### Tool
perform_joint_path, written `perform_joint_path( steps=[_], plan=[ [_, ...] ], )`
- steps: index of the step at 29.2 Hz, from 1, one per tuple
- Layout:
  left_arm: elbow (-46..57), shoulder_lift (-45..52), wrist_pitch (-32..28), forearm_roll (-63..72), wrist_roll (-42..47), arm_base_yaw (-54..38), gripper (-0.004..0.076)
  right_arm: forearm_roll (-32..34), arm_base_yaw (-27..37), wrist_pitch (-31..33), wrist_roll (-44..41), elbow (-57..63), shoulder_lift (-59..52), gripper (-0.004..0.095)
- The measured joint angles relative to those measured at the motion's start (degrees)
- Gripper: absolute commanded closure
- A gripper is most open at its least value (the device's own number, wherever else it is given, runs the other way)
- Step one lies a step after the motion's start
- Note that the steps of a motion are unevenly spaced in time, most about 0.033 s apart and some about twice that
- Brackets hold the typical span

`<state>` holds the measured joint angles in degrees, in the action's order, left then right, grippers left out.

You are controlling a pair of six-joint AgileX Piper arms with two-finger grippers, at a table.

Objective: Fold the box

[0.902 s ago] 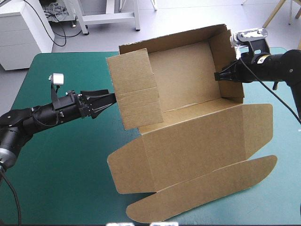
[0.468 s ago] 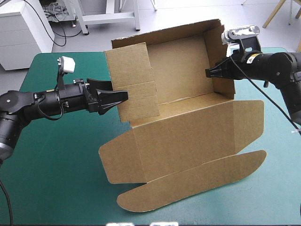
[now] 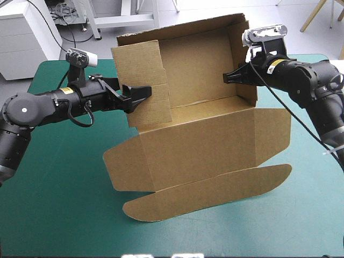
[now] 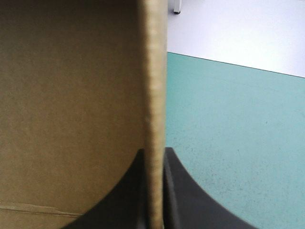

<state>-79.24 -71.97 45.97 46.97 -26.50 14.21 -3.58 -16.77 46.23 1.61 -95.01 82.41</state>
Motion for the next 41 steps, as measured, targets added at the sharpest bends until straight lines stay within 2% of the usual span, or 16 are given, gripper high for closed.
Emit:
perform_joint_path(
  steps=[5, 13, 21, 25, 30, 41],
  plan=[
    [-4.73, -0.81, -2.72, -16.72, 11.89, 6.41, 0.0192, 2.97, -1.01, -2.14, -4.5, 0.0, 0.0, 0.0907],
    [-13.5, -8.29, -2.75, -37.52, 27.12, 14.53, 0.0262, 8.11, -1.08, -3.87, -10.75, 0.1, 0.11, 0.0907],
    [-15.77, -13.05, -6.64, -56.45, 48.07, 19.9, 0.0393, 11.02, -1.08, -4.52, -14.67, 0.1, 0.16, 0.0907],
    [-15.81, -13.64, -8.37, -60.17, 51.54, 20.67, 0.0512, 11.32, -0.97, -4.57, -15.04, 0.1, 0.16, 0.0911],
    [-15.88, -15.08, -8.34, -62.09, 52.97, 20.67, 0.0716, 11.01, -0.84, -4.15, -13.76, 0.17, 0.16, 0.0912],
    [-15.88, -16.74, -4.59, -62.94, 53.46, 20.5, 0.0729, 9.0, -0.5, 0.8, -12.09, 0.17, 0.6, 0.0912]
  ],
)
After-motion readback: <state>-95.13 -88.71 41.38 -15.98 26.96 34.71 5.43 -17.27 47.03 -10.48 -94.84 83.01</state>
